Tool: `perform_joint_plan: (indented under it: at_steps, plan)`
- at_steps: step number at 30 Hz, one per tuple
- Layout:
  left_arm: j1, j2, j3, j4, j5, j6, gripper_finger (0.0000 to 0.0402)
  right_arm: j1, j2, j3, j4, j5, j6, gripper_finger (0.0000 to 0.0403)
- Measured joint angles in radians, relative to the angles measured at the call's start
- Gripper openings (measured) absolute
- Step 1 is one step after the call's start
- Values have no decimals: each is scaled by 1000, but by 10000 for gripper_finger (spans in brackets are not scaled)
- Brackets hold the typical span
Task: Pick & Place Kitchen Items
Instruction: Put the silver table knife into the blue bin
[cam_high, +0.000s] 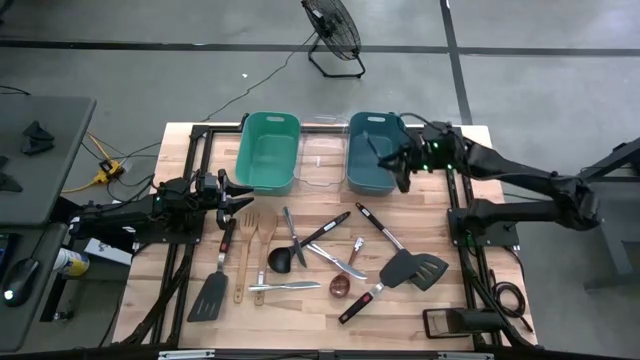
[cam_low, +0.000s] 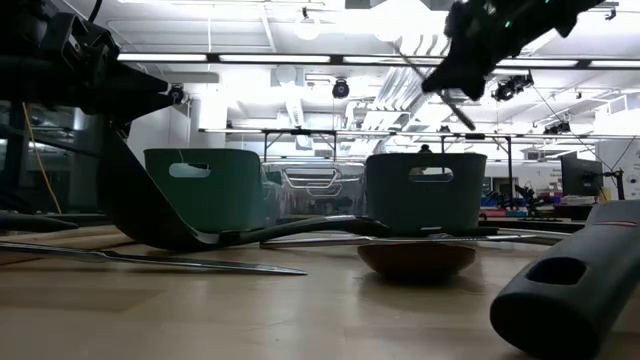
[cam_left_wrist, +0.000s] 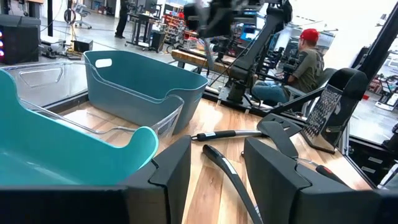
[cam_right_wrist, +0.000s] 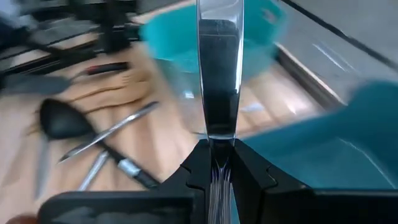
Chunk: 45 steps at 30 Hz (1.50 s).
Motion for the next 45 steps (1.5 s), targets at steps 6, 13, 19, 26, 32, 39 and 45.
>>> perform_joint_plan:
  at_steps: [6, 13, 19, 26, 32, 39, 45]
  plan:
    - [0, 0, 0, 0, 0, 0, 149, -111, 142, 0, 27, 66, 164, 32]
    - [0, 0, 0, 0, 0, 0, 149, -160, 296, 0, 87, 98, 363, 36]
    - [0, 0, 0, 0, 0, 0, 149, -165, 375, 0, 111, 97, 442, 36]
    - [0, 0, 0, 0, 0, 0, 149, -165, 418, 0, 78, 124, 446, 47]
    - [0, 0, 0, 0, 0, 0, 149, -165, 432, 0, 77, 121, 444, 46]
    - [0, 0, 0, 0, 0, 0, 149, -165, 433, 0, 75, 120, 443, 51]
    - [0, 0, 0, 0, 0, 0, 149, -165, 433, 0, 75, 113, 436, 52]
